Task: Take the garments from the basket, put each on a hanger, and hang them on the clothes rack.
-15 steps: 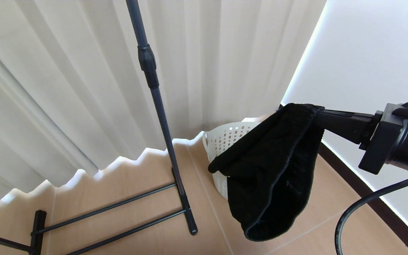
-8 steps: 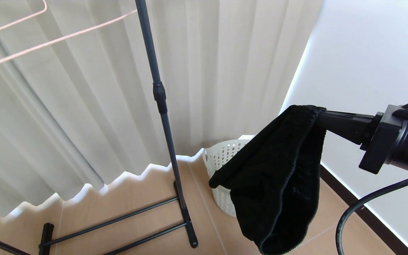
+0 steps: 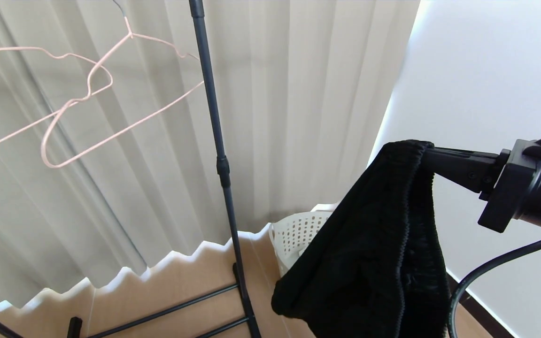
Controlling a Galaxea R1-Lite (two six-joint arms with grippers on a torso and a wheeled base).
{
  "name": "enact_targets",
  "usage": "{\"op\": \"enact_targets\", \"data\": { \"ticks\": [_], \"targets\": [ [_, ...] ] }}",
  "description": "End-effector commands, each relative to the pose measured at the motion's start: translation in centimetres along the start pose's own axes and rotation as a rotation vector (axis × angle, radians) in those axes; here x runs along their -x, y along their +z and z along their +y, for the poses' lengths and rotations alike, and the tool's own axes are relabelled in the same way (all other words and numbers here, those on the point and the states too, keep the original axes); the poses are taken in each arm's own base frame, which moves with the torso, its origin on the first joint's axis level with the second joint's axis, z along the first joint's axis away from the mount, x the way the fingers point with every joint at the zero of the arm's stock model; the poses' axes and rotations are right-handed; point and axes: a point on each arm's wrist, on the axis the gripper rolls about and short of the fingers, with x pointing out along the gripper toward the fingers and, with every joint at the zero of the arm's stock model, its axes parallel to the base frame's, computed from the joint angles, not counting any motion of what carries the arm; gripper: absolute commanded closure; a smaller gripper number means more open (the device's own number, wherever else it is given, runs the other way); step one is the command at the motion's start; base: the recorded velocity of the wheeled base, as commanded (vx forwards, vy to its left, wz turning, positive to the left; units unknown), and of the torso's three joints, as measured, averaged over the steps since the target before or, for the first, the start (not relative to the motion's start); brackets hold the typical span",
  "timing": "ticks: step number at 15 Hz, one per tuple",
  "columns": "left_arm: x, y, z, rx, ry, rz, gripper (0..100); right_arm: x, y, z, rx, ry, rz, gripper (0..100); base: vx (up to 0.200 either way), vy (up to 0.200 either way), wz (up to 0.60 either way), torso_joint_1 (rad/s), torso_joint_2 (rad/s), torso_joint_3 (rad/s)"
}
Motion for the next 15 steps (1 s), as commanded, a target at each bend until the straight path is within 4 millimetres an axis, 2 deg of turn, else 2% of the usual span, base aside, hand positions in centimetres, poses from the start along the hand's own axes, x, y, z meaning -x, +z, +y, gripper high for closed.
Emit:
{"op": "enact_targets", "data": {
  "ticks": [1, 8, 15],
  "targets": [
    [0.00, 0.00, 0.00, 0.000, 0.000, 0.000, 0, -0.03, -0.02, 0.01, -0.001, 0.001, 0.001, 100, 0.000, 0.000, 0.00, 0.154, -0.49, -0.310],
    [0.00, 0.00, 0.00, 0.000, 0.000, 0.000, 0, -0.08, -0.09, -0.01, 0.000, 0.000, 0.004, 100, 0.000, 0.000, 0.00, 0.173, -0.50, -0.325],
    [0.00, 0.00, 0.00, 0.000, 0.000, 0.000, 0, 0.05, -0.26, -0.03, 0.002, 0.000, 0.007, 100, 0.000, 0.000, 0.00, 0.228, -0.56, -0.341]
  ]
}}
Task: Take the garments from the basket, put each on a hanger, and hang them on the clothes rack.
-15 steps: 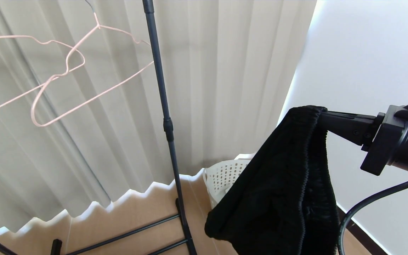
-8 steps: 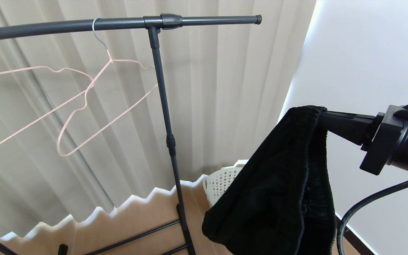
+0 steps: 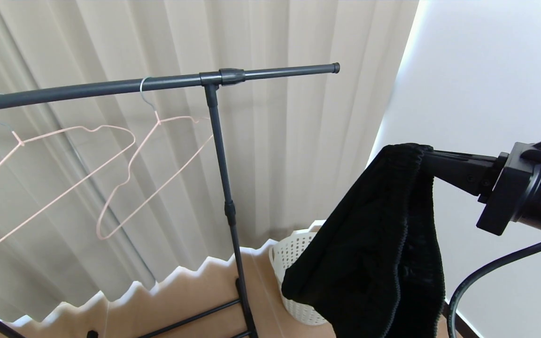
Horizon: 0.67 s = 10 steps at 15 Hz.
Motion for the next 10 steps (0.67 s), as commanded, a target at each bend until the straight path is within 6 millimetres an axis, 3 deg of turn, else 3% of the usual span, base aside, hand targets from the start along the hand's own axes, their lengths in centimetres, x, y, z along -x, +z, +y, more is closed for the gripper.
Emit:
{"op": "enact_targets", "data": {
  "ticks": [1, 10],
  "targets": [
    [0.0, 0.0, 0.0, 0.000, 0.000, 0.001, 0, 0.0, -0.2, 0.0, 0.000, 0.001, 0.006, 100, 0.000, 0.000, 0.00, 0.251, -0.60, -0.354],
    [0.0, 0.0, 0.0, 0.000, 0.001, 0.001, 0, -0.1, -1.1, -0.2, 0.050, 0.001, -0.020, 100, 0.000, 0.000, 0.00, 0.187, -0.43, -0.244]
  ]
}}
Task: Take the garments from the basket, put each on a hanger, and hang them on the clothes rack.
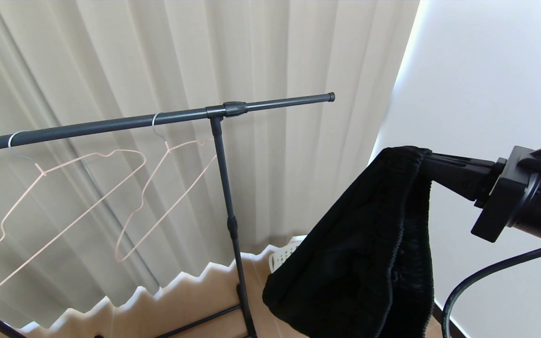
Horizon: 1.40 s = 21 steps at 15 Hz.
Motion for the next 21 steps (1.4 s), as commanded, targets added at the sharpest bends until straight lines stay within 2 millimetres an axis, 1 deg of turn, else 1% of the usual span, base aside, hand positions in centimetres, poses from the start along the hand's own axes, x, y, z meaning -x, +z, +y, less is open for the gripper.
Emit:
{"op": "enact_targets", "data": {
  "ticks": [1, 3, 5, 12, 17, 21],
  "targets": [
    [0.00, 0.00, 0.00, 0.001, 0.002, 0.001, 0, 0.03, -0.44, -0.04, 0.023, 0.000, 0.015, 100, 0.000, 0.000, 0.00, 0.056, -0.12, -0.071],
    [0.00, 0.02, 0.01, 0.001, 0.006, -0.001, 0, -0.07, -0.83, -0.09, 0.033, -0.002, 0.027, 100, 0.000, 0.000, 0.00, 0.021, -0.03, -0.013],
    [0.00, 0.00, 0.01, 0.001, 0.005, 0.000, 0, -0.12, -1.16, -0.30, 0.035, -0.012, 0.038, 100, 0.000, 0.000, 0.60, 0.005, -0.02, -0.005],
    [0.00, 0.00, 0.00, 0.001, 0.005, 0.000, 0, 0.09, -1.24, -0.37, 0.067, -0.016, 0.035, 100, 0.000, 0.000, 0.60, 0.004, 0.00, -0.002],
    [0.00, 0.00, -0.01, 0.001, 0.000, 0.001, 0, 0.13, -1.21, -0.39, 0.070, -0.017, 0.033, 100, 0.000, 0.000, 0.00, 0.000, 0.00, 0.000],
    [0.00, 0.00, 0.00, 0.001, -0.001, 0.001, 0, 0.13, -1.19, -0.39, 0.070, -0.017, 0.032, 100, 0.000, 0.200, 0.00, 0.002, 0.00, 0.001]
  ]
}}
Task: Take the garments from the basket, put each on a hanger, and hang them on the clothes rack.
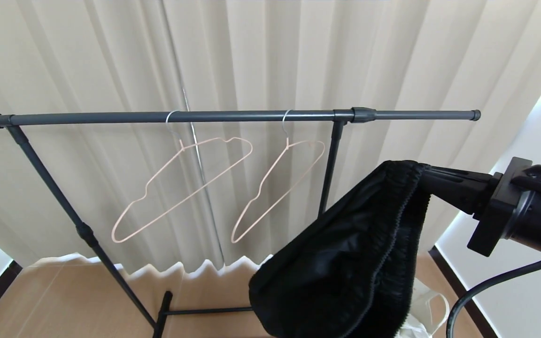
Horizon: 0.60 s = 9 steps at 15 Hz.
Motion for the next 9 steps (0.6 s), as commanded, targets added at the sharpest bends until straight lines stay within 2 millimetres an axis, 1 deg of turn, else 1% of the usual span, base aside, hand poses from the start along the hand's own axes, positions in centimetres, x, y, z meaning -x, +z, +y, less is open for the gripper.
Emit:
{"op": "enact_targets", "data": {
  "ticks": [1, 2, 3, 9],
  "targets": [
    [0.00, 0.00, 0.00, 0.000, 0.001, 0.000, 0, -0.03, -0.01, 0.02, 0.000, 0.003, 0.000, 100, 0.000, 0.200, 0.00, 0.022, 0.00, -0.007],
    [0.00, 0.00, 0.00, 0.000, 0.000, 0.000, 0, -0.03, -0.01, 0.02, 0.000, 0.003, 0.000, 100, 0.000, 0.200, 0.00, -0.007, 0.00, -0.002],
    [0.00, 0.00, 0.00, 0.000, 0.001, 0.000, 0, -0.03, -0.01, 0.02, 0.000, 0.003, 0.000, 100, -0.200, 0.200, 0.00, -0.007, 0.00, 0.007],
    [0.00, 0.00, 0.00, 0.002, 0.000, 0.000, 0, -0.03, -0.01, 0.02, 0.000, 0.003, 0.000, 100, -0.200, 0.000, 0.00, 0.001, 0.00, 0.002]
  ]
}}
